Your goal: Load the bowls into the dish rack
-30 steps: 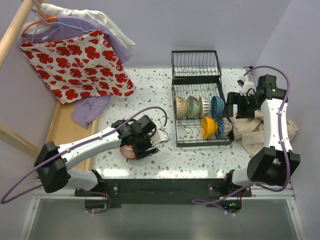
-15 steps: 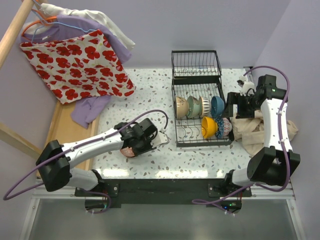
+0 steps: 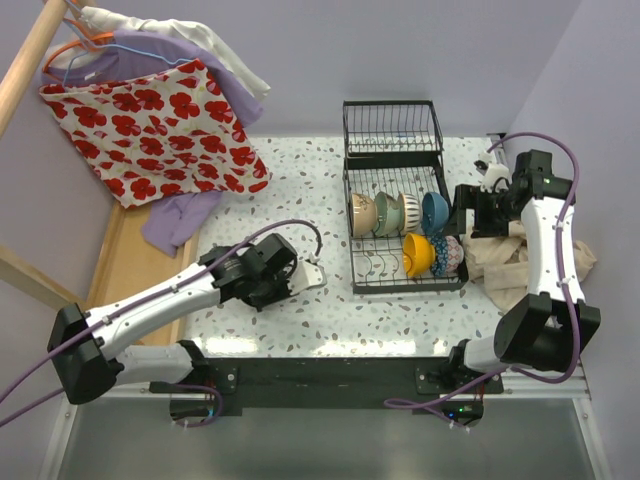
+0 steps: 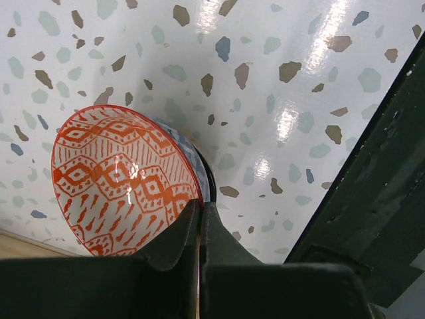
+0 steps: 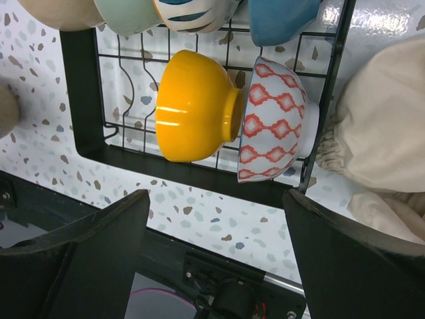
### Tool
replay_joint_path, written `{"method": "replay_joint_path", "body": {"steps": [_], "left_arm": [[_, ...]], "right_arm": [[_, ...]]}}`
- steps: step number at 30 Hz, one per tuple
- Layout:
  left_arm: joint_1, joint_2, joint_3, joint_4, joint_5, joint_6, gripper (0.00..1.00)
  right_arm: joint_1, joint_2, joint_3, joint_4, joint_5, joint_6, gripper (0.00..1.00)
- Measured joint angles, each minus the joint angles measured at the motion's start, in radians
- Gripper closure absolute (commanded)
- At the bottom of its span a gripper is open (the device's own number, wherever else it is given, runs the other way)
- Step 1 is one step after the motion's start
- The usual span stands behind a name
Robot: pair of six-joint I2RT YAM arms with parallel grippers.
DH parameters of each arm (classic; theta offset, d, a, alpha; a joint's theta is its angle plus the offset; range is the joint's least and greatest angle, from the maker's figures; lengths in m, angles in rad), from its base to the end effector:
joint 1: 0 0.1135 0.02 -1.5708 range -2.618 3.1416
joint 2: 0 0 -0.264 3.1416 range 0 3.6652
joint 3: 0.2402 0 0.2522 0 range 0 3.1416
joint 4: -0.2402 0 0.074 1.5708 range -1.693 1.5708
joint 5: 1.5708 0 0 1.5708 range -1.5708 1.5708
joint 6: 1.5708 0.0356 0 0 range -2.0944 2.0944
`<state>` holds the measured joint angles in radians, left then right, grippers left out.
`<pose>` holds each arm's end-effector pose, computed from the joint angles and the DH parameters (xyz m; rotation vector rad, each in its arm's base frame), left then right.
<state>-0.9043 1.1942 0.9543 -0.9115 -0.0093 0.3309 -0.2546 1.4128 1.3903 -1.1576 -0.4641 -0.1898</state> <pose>0.1361 -0.1725 0.2590 1.5803 2.2294 -0.1523 0.2605 -0.0513 0.3308 -0.0376 2.6237 0.4898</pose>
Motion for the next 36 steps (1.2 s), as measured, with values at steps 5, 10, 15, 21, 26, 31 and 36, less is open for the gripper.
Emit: {"method": "replay_joint_path", "body": {"steps": [5, 10, 15, 21, 26, 31, 36], "left_arm": [[0.048, -0.042, 0.016, -0.018, 0.016, 0.018, 1.0], [0.061, -0.047, 0.081, -0.024, 0.042, 0.032, 1.0], [0.061, 0.014, 0.211, -0.006, 0.07, 0.04, 1.0], [0.061, 0.135, 0.376, 0.096, 0.105, 0.039, 1.0], [0.061, 0.181, 0.449, 0.14, 0.126, 0.035, 1.0], [0.061, 0.197, 0.475, 0.19, 0.161, -0.003, 1.0], [0.066, 0.222, 0.488, 0.255, 0.256, -0.089, 1.0]], "right_arm": [[0.0, 0.0, 0.0, 0.0, 0.0, 0.018, 0.14], [0.0, 0.0, 0.003, 0.0, 0.0, 0.032, 0.15], [0.0, -0.002, 0.026, -0.001, 0.005, 0.033, 0.15], [0.0, -0.036, 0.093, -0.004, 0.04, 0.03, 0.15], [0.0, -0.1, 0.16, -0.001, 0.064, 0.033, 0.14], [0.0, -0.144, 0.173, 0.005, 0.09, 0.059, 0.14], [0.0, -0.136, 0.172, 0.007, 0.108, 0.08, 0.14]]}}
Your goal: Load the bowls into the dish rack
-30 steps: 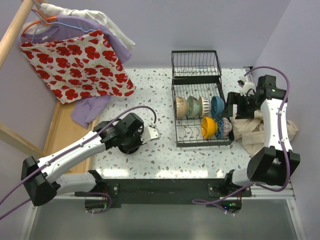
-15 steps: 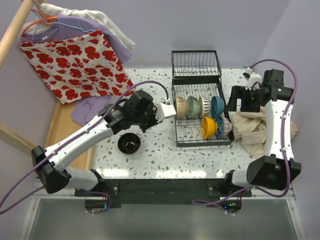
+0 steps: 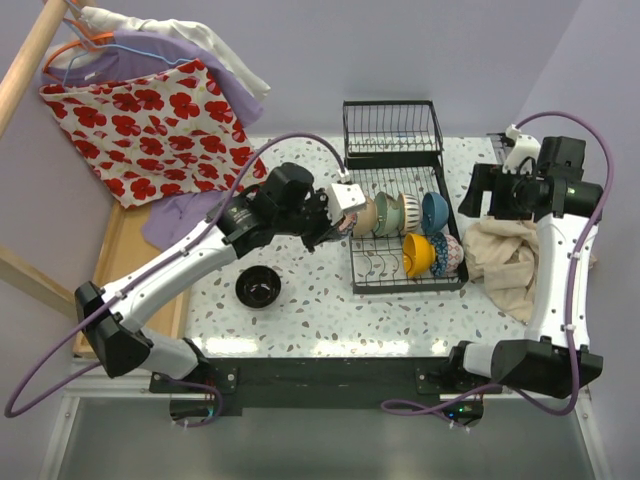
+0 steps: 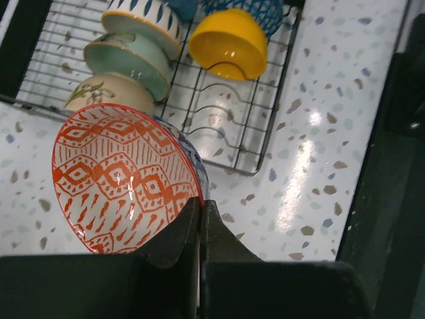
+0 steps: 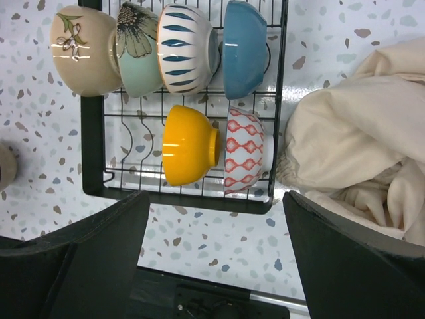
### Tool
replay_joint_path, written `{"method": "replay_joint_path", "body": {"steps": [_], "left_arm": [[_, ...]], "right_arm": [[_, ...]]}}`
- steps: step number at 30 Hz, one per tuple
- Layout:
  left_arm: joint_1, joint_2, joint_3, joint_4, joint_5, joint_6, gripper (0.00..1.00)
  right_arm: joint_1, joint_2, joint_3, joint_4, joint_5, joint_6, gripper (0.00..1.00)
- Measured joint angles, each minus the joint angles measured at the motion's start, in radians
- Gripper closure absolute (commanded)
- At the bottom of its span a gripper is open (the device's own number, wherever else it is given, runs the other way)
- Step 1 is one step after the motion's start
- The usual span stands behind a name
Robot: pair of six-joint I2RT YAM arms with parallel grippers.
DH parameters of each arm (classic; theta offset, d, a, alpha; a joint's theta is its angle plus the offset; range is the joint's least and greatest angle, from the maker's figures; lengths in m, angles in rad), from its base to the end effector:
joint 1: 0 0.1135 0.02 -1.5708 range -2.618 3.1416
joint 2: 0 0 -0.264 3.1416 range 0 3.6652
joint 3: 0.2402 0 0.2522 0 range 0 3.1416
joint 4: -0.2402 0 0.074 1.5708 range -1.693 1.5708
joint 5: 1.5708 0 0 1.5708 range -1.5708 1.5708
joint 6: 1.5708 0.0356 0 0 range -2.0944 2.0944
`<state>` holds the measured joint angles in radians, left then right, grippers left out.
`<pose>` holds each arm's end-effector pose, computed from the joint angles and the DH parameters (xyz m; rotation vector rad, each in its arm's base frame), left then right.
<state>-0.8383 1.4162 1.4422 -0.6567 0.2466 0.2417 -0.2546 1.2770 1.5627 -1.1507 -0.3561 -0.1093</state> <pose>0.2011 -0.2365 0.3767 1.2732 1.8495 -0.6001 0.2270 -0.0462 0.4111 0.0154 2.3807 0.2621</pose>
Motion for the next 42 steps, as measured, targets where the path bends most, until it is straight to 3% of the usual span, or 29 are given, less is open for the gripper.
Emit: {"method": "replay_joint_path", "body": {"steps": [4, 9, 14, 20, 31, 37, 42], "left_arm": [[0.002, 0.006, -0.043, 0.161, 0.144, -0.146, 1.0], [-0.001, -0.025, -0.356, 0.672, 0.322, -0.47, 1.0], [-0.003, 0.028, -0.531, 0.996, 0.335, -0.703, 1.0], [-0.011, 0.085, -0.556, 1.244, 0.238, -0.899, 1.0], [-0.064, 0.238, -0.399, 1.138, -0.042, -1.306, 1.0], [-0.068, 0.263, -0.379, 1.028, -0.112, -1.508, 1.0], [-0.067, 0.275, -0.381, 1.028, -0.128, -1.604, 1.0]], "right_arm": [[0.0, -0.001, -0.019, 0.003, 0.005, 0.006, 0.14], [0.0, -0.001, -0.063, -0.009, 0.026, 0.005, 0.14], [0.0, 0.002, -0.065, -0.019, 0.056, -0.008, 0.15], [0.0, 0.006, -0.086, -0.022, 0.081, -0.018, 0.14], [0.0, 0.052, -0.114, 0.001, 0.116, -0.014, 0.14], [0.0, 0.045, -0.137, 0.014, 0.139, -0.016, 0.14], [0.0, 0.036, -0.186, 0.014, 0.156, -0.016, 0.14]]}}
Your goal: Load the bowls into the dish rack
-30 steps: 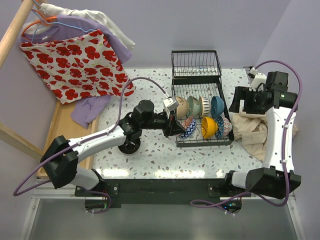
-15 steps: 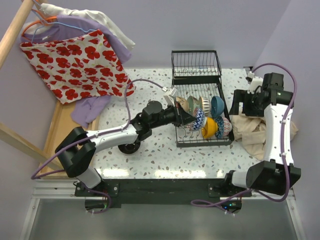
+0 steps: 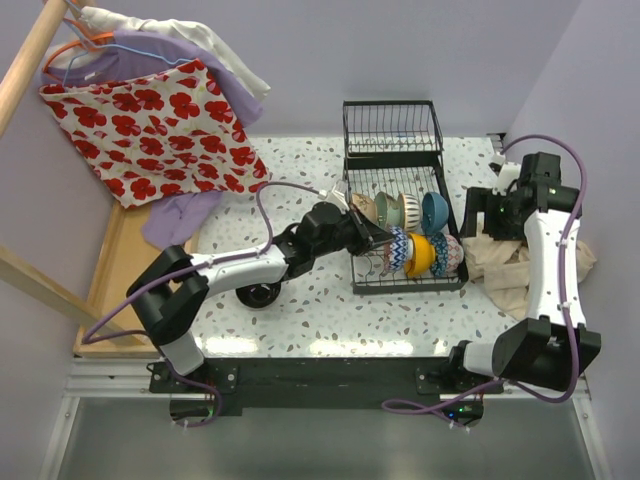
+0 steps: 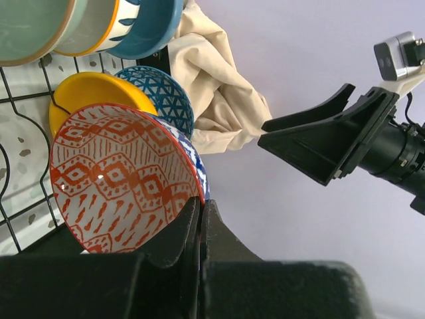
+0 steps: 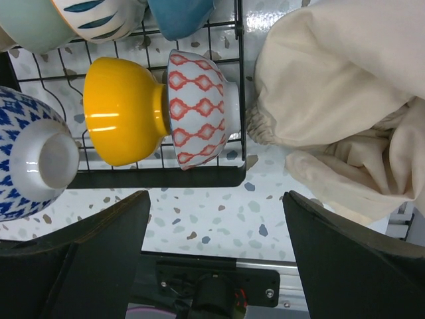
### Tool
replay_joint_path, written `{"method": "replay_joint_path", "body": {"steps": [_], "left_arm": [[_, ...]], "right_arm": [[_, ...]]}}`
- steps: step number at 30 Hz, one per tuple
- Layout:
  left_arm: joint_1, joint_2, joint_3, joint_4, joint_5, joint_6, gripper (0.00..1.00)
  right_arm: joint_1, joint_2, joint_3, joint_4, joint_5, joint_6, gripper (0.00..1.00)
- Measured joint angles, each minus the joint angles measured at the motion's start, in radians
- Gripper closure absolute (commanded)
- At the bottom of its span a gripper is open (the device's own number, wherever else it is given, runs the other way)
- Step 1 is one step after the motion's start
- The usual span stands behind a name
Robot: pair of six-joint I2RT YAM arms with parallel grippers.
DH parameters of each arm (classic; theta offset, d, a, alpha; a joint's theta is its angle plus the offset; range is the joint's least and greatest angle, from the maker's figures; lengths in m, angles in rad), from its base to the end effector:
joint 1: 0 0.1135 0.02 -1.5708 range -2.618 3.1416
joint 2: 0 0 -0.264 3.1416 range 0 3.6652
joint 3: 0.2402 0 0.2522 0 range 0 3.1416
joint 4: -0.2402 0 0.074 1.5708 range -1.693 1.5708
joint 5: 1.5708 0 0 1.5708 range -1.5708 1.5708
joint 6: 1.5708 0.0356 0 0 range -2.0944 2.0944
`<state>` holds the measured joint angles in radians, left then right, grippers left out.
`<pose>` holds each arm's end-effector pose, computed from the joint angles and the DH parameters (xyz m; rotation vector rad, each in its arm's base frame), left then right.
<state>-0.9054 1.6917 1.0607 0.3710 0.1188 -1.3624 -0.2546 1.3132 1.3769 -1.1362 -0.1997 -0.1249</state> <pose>0.2379 -0.3100 0.2514 -0.3994 2.1605 -1.5841 0.2393 -0.0550 0.3486 0.1029 2.6119 0.1317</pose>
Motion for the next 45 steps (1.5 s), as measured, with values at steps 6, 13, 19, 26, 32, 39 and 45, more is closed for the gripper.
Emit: {"method": "replay_joint_path", "body": {"steps": [6, 13, 19, 26, 32, 39, 45], "left_arm": [[0.001, 0.062, -0.015, 0.041, 0.003, -0.045, 1.0], [0.006, 0.135, -0.025, 0.082, 0.011, -0.06, 1.0], [0.018, 0.178, -0.01, 0.137, 0.031, -0.07, 1.0], [0.031, 0.21, -0.008, 0.175, 0.056, -0.092, 1.0], [0.044, 0.212, -0.009, 0.169, 0.061, -0.094, 0.8], [0.074, 0.154, -0.01, 0.061, 0.076, -0.071, 0.26], [0.091, 0.045, -0.009, -0.035, 0.088, -0.016, 0.19]], "right_arm": [[0.0, 0.0, -0.007, 0.001, 0.005, 0.0, 0.14], [0.0, 0.006, -0.007, 0.002, 0.008, 0.0, 0.14], [0.0, 0.026, -0.008, 0.009, 0.008, 0.0, 0.14], [0.0, 0.029, -0.026, 0.014, 0.008, 0.0, 0.14], [0.0, 0.038, -0.027, 0.016, 0.008, 0.0, 0.14], [0.0, 0.04, -0.026, 0.015, 0.003, -0.006, 0.14], [0.0, 0.043, 0.005, 0.008, -0.011, -0.01, 0.14]]}}
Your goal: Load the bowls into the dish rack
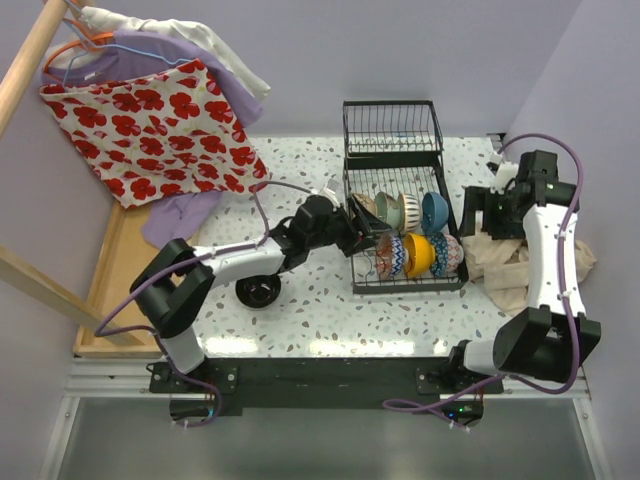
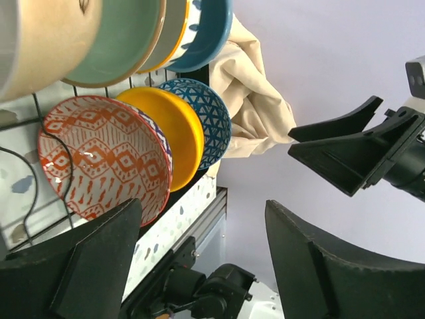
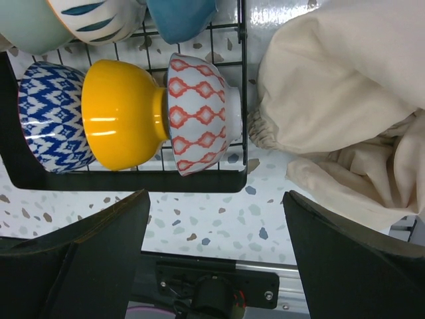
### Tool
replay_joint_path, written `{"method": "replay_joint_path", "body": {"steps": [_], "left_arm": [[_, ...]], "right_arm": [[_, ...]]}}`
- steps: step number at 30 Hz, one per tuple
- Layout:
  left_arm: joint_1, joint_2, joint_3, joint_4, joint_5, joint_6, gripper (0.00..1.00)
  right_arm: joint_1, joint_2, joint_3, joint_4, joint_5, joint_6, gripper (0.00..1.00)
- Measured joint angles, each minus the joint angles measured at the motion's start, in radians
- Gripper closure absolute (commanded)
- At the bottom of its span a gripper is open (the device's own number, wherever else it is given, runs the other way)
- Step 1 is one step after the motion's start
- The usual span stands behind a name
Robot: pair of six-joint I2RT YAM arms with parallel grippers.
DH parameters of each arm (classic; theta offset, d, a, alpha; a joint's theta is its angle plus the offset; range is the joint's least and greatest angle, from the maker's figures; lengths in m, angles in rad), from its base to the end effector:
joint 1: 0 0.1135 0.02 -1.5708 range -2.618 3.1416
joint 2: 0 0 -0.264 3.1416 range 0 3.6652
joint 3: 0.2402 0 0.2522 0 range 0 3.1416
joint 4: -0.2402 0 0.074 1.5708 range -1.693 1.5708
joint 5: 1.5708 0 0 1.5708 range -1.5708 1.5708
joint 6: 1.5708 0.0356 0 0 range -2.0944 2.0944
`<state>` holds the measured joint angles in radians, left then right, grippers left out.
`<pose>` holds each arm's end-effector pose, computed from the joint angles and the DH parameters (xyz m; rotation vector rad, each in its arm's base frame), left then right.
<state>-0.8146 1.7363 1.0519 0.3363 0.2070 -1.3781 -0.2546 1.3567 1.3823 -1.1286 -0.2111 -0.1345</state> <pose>0.2647 -0.2913 0.2284 -0.4775 2.2506 -1.5396 0.2499 -0.0573 0.3406 0.0919 2.6386 0.1528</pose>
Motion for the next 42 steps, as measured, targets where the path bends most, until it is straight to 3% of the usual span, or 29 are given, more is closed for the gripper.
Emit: {"method": "replay_joint_path", "body": {"steps": [3, 6, 13, 15, 17, 22, 29, 38, 40, 42], "left_arm": [[0.043, -0.054, 0.013, -0.077, 0.043, 0.093, 0.19], [0.117, -0.08, 0.055, -0.151, 0.137, 0.277, 0.21], [0.182, -0.093, 0.246, -0.666, 0.348, 0.89, 0.25], [0.166, -0.119, 0.243, -0.83, 0.322, 1.067, 0.29], [0.148, -0.153, 0.228, -0.983, 0.276, 1.245, 0.27], [0.111, -0.242, 0.172, -1.192, 0.126, 1.514, 0.26], [0.104, -0.338, 0.058, -1.336, 0.056, 1.69, 0.27], [0.1, -0.349, -0.075, -1.321, 0.009, 1.764, 0.28], [0.1, -0.351, -0.115, -1.304, -0.003, 1.765, 0.31], [0.1, -0.358, -0.153, -1.288, -0.012, 1.765, 0.41]], "right_arm": [[0.0, 0.001, 0.028, -0.005, -0.017, -0.004, 0.14], [0.0, 0.001, 0.05, -0.006, -0.042, -0.005, 0.14], [0.0, -0.003, 0.061, -0.008, -0.115, -0.009, 0.14], [0.0, -0.017, 0.054, -0.001, -0.137, -0.012, 0.14], [0.0, -0.05, 0.029, 0.012, -0.155, -0.012, 0.14], [0.0, -0.153, -0.024, 0.026, -0.204, -0.008, 0.14], [0.0, -0.18, -0.039, 0.045, -0.228, -0.017, 0.14], [0.0, -0.167, -0.039, 0.043, -0.237, -0.016, 0.14], [0.0, -0.159, -0.039, 0.041, -0.238, -0.015, 0.15], [0.0, -0.154, -0.039, 0.04, -0.239, -0.013, 0.15]]}}
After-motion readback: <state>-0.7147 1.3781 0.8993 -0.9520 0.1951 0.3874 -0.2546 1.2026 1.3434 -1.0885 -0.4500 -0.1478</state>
